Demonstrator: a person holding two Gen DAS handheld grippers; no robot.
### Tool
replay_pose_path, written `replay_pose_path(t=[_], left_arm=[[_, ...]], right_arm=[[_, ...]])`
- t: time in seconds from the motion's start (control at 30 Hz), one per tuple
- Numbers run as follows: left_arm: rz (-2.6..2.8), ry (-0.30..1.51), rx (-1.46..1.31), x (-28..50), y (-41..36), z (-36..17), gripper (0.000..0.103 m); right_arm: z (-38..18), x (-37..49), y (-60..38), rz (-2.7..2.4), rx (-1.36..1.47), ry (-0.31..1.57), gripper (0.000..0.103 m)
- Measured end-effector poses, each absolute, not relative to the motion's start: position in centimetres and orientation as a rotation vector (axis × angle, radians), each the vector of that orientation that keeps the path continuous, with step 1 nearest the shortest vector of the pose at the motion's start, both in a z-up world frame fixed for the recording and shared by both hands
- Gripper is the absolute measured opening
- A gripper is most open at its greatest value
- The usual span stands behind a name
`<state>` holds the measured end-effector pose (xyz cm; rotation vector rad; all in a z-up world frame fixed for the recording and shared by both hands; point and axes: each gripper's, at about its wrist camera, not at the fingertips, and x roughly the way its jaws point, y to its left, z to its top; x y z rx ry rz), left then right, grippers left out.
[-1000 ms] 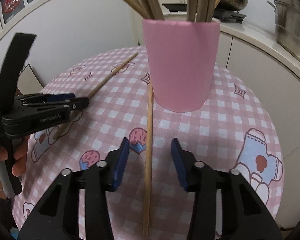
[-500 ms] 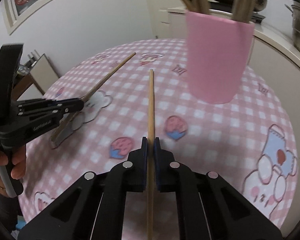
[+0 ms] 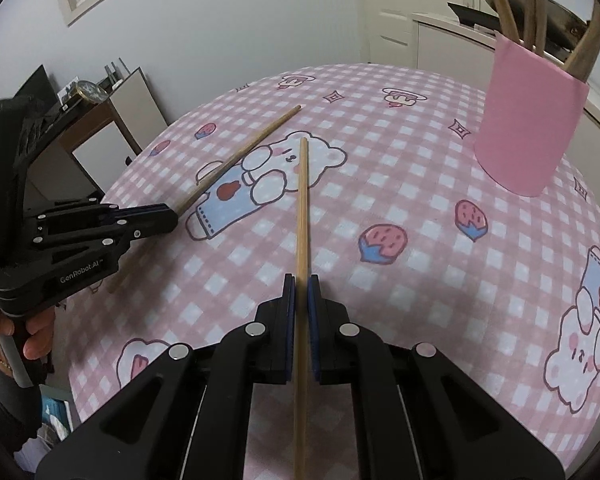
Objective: Organize utensils
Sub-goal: 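Lift the chopstick upright with both tools and carry it over the pink cup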
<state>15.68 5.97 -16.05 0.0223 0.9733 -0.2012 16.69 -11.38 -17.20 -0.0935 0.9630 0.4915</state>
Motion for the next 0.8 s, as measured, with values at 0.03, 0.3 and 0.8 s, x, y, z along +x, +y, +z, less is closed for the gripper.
replay_pose_path(t=[0.03, 0.3, 0.8], left_arm=[[-0.201, 0.972, 0.019, 15.8, 6.0, -16.1, 0.007], [-0.190, 0.945, 0.050, 18.0, 5.0, -15.8, 0.063], [-0.165, 0.989, 0.057, 25.5, 4.1, -16.4, 0.050]], right_arm=[[-17.2, 16.8, -11.3, 0.489, -0.090, 0.961, 0.005], [-17.0, 18.5, -10.7, 0.472, -0.104, 0.955, 0.006], [-17.2, 24.9, -7.7, 0.468, -0.170, 0.971, 0.010]])
